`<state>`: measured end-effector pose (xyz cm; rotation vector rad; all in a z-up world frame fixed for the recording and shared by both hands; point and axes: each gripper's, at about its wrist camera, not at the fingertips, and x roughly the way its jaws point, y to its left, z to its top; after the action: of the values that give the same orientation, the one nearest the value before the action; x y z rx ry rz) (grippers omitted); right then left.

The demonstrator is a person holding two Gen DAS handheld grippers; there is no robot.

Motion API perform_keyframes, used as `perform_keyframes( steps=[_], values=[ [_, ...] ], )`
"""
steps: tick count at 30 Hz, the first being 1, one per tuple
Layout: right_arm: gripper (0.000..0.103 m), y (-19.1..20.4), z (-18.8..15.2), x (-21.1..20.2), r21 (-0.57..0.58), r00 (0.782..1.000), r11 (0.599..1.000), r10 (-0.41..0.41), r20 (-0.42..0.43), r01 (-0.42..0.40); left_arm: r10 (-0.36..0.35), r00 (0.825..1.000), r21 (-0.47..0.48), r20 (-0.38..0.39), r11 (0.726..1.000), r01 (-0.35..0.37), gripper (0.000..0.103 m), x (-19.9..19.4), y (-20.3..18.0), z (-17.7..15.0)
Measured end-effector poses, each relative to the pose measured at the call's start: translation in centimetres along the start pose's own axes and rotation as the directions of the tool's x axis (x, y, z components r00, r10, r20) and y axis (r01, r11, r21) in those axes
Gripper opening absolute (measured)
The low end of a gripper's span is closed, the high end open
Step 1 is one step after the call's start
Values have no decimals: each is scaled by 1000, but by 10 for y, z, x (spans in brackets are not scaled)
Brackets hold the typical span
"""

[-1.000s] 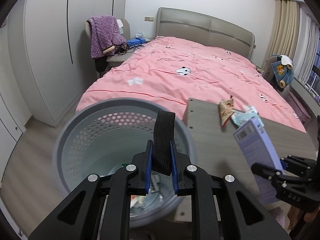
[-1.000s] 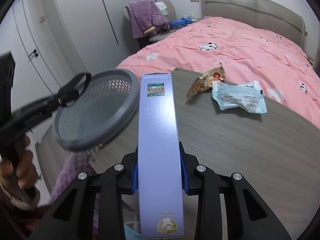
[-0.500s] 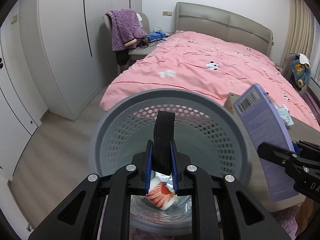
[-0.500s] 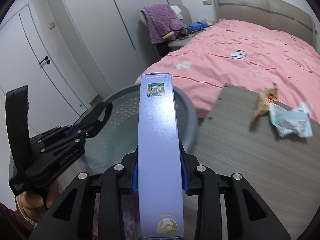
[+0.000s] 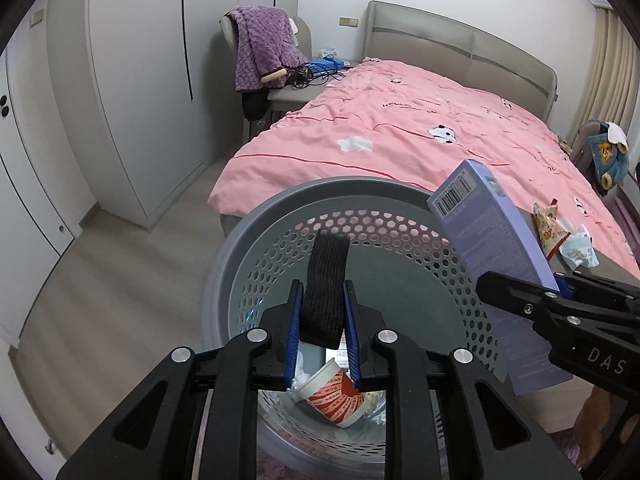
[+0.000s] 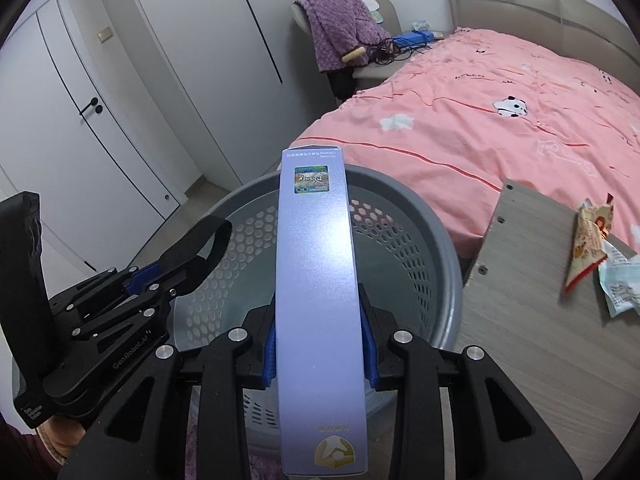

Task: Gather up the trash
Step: 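Open the left gripper to drop the strap while the right gripper drops the box, then move the right gripper over the table to the blue-white wrapped packet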

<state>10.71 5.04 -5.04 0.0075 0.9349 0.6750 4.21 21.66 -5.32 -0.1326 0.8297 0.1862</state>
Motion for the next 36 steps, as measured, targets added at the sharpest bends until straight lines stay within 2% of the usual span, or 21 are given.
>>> perform_keyframes(
  steps=[1, 2, 3, 4, 17, 36],
  values=[
    [35, 0, 1, 0, 2, 1000, 1000, -3, 5, 3, 3, 1000, -6, -3, 1000, -3, 29, 0, 2, 1],
    [39, 0, 1, -2, 3, 1000, 1000, -3, 12, 3, 6, 1000, -12, 0, 1000, -6, 40, 0, 4, 1],
    [48, -2, 0, -3, 5, 1000, 1000, -4, 24, 3, 12, 1000, -15, 7, 1000, -12, 46, -2, 4, 1],
    [50, -2, 1, -4, 6, 999, 1000, -5, 31, 5, 18, 1000, -16, 11, 1000, -18, 47, -3, 5, 1],
    [50, 0, -12, -9, 4, 999, 1000, -24, 38, 24, 52, 998, -32, 21, 998, -51, 58, -10, 7, -2],
    [53, -14, -25, -31, 43, 997, 999, -24, 74, 20, 63, 997, -27, 35, 998, -62, 65, -23, -2, -3]
  ],
)
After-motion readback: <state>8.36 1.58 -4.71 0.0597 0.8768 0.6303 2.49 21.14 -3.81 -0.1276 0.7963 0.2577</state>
